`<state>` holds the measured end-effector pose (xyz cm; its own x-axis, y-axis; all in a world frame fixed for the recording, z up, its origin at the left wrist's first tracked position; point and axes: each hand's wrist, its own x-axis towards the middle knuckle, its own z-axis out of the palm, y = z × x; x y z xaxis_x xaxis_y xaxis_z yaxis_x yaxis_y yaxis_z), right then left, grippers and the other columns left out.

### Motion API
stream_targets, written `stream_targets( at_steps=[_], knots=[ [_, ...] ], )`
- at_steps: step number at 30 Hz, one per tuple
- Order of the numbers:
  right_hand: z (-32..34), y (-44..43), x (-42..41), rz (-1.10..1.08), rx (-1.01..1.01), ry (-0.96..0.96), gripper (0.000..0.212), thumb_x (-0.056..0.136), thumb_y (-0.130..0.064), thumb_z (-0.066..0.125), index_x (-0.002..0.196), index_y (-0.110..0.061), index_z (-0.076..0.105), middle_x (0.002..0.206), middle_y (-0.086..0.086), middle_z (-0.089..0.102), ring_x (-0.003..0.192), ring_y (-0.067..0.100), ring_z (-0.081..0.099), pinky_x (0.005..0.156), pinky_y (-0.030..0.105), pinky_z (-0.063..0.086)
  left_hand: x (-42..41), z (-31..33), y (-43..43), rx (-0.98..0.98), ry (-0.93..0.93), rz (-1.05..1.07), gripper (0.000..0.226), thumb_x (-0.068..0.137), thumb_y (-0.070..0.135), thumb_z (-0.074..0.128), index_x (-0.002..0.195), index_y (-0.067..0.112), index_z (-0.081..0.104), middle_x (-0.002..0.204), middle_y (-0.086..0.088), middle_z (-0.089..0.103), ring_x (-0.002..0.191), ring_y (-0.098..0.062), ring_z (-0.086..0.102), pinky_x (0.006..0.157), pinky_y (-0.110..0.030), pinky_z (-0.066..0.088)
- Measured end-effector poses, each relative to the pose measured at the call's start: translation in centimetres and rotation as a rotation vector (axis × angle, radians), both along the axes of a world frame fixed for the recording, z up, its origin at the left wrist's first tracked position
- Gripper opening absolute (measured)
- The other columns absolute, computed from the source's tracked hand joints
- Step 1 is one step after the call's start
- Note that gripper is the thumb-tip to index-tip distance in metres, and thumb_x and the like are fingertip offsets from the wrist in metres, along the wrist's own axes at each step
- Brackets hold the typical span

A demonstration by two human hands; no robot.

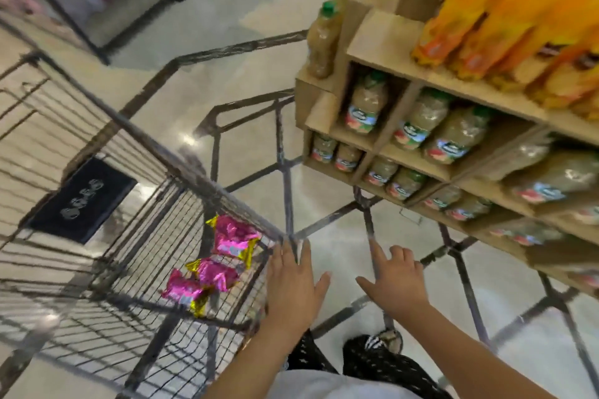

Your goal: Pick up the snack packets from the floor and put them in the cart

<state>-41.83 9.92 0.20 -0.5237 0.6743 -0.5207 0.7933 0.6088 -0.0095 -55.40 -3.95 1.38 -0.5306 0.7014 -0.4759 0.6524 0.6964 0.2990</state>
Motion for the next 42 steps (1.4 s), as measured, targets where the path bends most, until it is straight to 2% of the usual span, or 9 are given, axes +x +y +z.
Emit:
stream_targets(
  at_steps=[5, 9, 19, 26, 32, 38, 42],
  knots=[
    [0.4, 3.9, 9.6, -0.222, -0.016, 0.022, 0.08, 0.089, -0.066, 0.043, 0.153, -0.027, 0.014, 0.144, 0.01, 0.037, 0.134, 0.031, 0.032, 0.105, 0.043, 0.033, 7.6, 1.1, 6.7, -0.031, 0.001, -0.185, 0.077, 0.096, 0.064, 0.019, 0.158, 0.021, 0.005, 0.163, -0.019, -0.004, 0.151, -0.035, -0.004, 0.122, -0.044, 0.001],
    [0.6, 6.8, 17.4, -0.394, -0.013, 0.032, 0.079, 0.089, -0.067, 0.043, 0.152, -0.026, 0.017, 0.145, 0.011, 0.038, 0.135, 0.031, 0.033, 0.106, 0.042, 0.035, 13.8, 1.8, 11.5, -0.039, 0.008, -0.328, 0.075, 0.1, 0.059, 0.03, 0.158, 0.02, 0.003, 0.163, -0.02, -0.006, 0.151, -0.034, -0.005, 0.122, -0.042, -0.001],
    [1.7, 10.2, 36.5, -0.842, 0.05, 0.05, 0.08, 0.087, -0.071, 0.041, 0.15, -0.026, 0.022, 0.14, 0.01, 0.043, 0.129, 0.03, 0.039, 0.101, 0.042, 0.039, 30.7, 2.0, 22.4, -0.117, 0.026, -0.726, 0.076, 0.099, 0.061, 0.029, 0.158, 0.021, 0.004, 0.163, -0.02, 0.0, 0.151, -0.035, 0.0, 0.123, -0.045, 0.006],
    [2.0, 11.0, 45.1, -1.174, 0.03, 0.135, 0.08, 0.088, -0.07, 0.042, 0.151, -0.027, 0.021, 0.14, 0.01, 0.043, 0.129, 0.029, 0.038, 0.1, 0.04, 0.038, 40.2, 2.1, 28.1, -0.144, 0.068, -0.991, 0.077, 0.099, 0.063, 0.028, 0.158, 0.021, 0.003, 0.163, -0.019, 0.002, 0.151, -0.035, 0.003, 0.122, -0.045, 0.006],
    [1.4, 13.4, 50.4, -1.361, -0.005, 0.213, 0.08, 0.09, -0.067, 0.043, 0.152, -0.023, 0.016, 0.138, 0.01, 0.045, 0.126, 0.029, 0.043, 0.097, 0.039, 0.04, 46.9, 0.9, 34.5, -0.142, 0.093, -1.195, 0.078, 0.096, 0.065, 0.033, 0.157, 0.022, 0.01, 0.163, -0.017, 0.011, 0.149, -0.034, 0.013, 0.121, -0.045, 0.014],
    [0.6, 19.0, 57.9, -1.545, 0.003, 0.171, 0.084, 0.089, -0.068, 0.043, 0.153, -0.022, 0.013, 0.137, 0.01, 0.046, 0.125, 0.029, 0.045, 0.096, 0.039, 0.043, 56.1, 0.6, 44.1, -0.173, 0.085, -1.421, 0.08, 0.097, 0.066, 0.031, 0.158, 0.023, 0.004, 0.164, -0.016, 0.009, 0.15, -0.034, 0.011, 0.121, -0.046, 0.014],
    [0.9, 22.9, 62.6, -1.65, -0.016, 0.146, 0.085, 0.09, -0.068, 0.041, 0.154, -0.022, 0.01, 0.143, 0.011, 0.042, 0.13, 0.03, 0.04, 0.101, 0.039, 0.041, 62.5, 1.5, 50.0, -0.161, 0.079, -1.537, 0.083, 0.095, 0.069, 0.03, 0.158, 0.025, -0.001, 0.164, -0.016, 0.006, 0.15, -0.034, 0.009, 0.122, -0.048, 0.011]
  ],
)
